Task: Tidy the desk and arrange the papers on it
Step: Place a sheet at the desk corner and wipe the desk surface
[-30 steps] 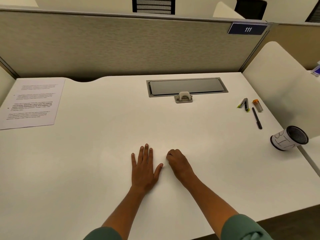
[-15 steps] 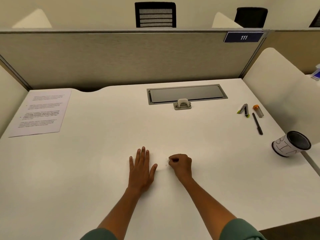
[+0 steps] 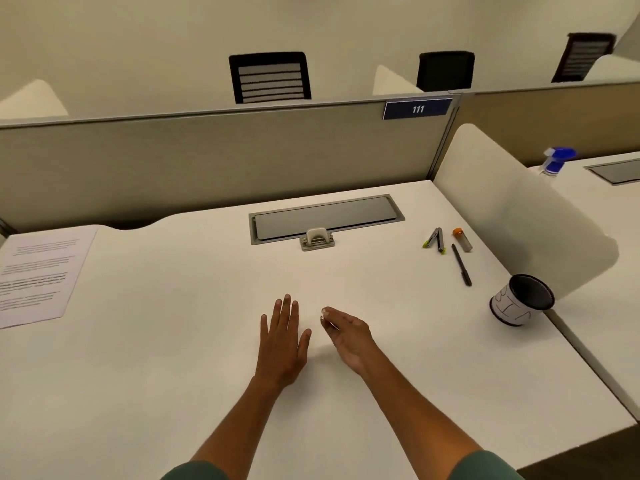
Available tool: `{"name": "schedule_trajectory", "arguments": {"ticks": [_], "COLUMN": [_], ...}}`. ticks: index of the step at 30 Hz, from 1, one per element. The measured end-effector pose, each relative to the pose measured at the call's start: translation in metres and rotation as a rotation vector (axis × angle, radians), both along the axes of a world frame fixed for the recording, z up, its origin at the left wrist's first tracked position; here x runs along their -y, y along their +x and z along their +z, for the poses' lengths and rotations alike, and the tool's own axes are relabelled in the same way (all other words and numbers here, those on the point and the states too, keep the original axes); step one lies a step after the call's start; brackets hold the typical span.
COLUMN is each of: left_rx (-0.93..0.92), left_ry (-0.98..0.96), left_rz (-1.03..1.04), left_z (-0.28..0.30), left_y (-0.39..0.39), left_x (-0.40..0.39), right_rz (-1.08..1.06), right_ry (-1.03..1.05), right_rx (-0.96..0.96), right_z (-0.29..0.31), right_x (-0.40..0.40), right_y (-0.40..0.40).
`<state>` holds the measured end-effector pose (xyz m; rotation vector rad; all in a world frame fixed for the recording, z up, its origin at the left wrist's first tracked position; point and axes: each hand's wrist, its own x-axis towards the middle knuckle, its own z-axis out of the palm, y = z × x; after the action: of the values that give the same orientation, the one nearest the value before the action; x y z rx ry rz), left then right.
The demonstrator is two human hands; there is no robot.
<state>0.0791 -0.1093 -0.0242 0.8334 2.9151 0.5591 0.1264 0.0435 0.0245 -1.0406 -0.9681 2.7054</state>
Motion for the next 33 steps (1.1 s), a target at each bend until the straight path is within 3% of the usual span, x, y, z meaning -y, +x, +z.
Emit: {"name": "schedule_trajectory", "arguments": {"ticks": [18, 27, 33], "left_rx": [-0.064, -0.049, -0.044], "left_ry": [-0.012, -0.038, -0.038], "left_rz": [-0.332, -0.435, -0.454], "left_z": [0.032, 0.028, 0.022], "left_y": [0.028, 0.047, 0.048], "left_x": [-0.234, -0.301, -0.318], "right_rz": [-0.443, -0.661, -0.691], "right_ry": [-0.168, 0.0, 0.155], "right_rx": [-0.21, -0.172, -0.034], "right_z": [0.061, 0.07, 0.056], "right_x": [-0.236, -0.33, -0.364], "right_y": [0.062, 0.097, 0.114]}}
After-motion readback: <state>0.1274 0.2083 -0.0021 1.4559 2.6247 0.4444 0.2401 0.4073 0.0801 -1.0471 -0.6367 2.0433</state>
